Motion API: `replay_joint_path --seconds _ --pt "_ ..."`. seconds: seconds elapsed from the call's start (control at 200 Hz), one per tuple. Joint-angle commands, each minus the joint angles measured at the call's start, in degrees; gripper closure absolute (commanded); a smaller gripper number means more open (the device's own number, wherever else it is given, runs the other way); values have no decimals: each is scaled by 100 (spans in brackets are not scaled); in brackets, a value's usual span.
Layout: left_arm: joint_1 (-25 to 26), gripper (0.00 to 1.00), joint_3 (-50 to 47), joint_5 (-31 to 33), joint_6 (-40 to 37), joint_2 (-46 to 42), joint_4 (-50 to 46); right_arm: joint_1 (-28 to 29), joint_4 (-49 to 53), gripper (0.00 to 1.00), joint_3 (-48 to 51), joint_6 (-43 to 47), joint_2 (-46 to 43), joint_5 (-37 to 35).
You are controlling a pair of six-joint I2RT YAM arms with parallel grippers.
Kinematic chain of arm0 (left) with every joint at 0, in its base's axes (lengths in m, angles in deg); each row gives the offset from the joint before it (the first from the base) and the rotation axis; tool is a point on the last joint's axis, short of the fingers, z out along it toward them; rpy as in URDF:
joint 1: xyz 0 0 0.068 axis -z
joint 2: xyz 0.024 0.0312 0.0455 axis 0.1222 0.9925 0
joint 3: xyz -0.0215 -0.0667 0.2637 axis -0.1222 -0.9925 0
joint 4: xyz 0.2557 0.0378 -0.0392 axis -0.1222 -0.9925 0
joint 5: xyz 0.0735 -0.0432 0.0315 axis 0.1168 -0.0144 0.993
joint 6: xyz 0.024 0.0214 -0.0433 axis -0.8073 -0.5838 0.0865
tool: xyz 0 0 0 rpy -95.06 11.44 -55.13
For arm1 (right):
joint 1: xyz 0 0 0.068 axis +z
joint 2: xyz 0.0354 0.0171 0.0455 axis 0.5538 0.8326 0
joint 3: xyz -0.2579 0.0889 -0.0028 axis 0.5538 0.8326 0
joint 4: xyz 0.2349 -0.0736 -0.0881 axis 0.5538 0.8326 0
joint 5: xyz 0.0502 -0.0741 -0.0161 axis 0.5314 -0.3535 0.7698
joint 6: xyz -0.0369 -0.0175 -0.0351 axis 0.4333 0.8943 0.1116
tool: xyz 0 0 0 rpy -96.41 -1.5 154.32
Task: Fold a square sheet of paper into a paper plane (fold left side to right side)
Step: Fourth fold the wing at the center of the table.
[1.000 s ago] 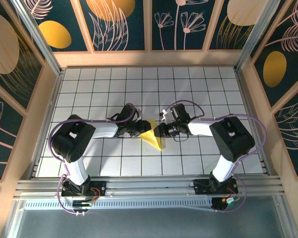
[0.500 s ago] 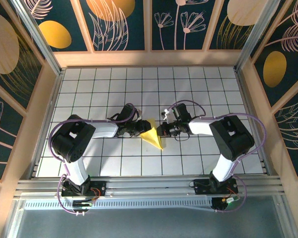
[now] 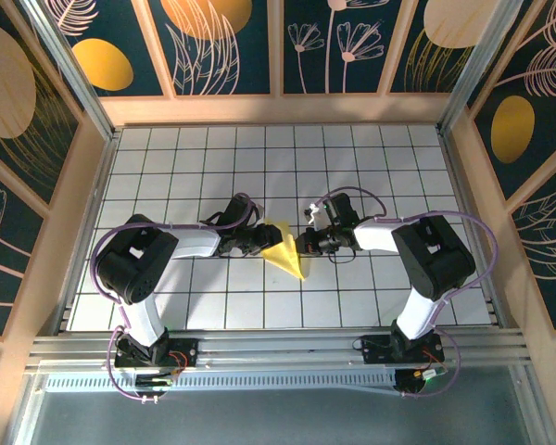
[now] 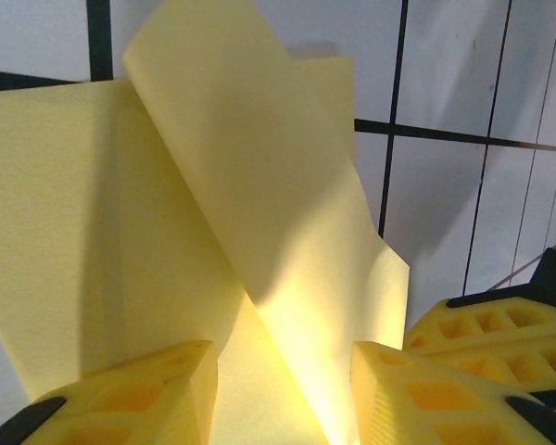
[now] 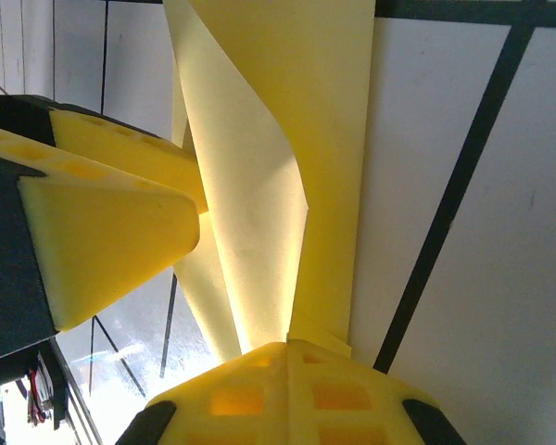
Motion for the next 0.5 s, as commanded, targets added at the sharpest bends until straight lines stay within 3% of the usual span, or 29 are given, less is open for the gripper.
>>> replay_joint_path --seconds 0.0,0.495 --pt "10 58 47 167 -6 142 -239 -11 120 100 -59 105 84 -27" --pt "7 57 46 158 -4 153 -222 39 128 100 -186 166 219 -27"
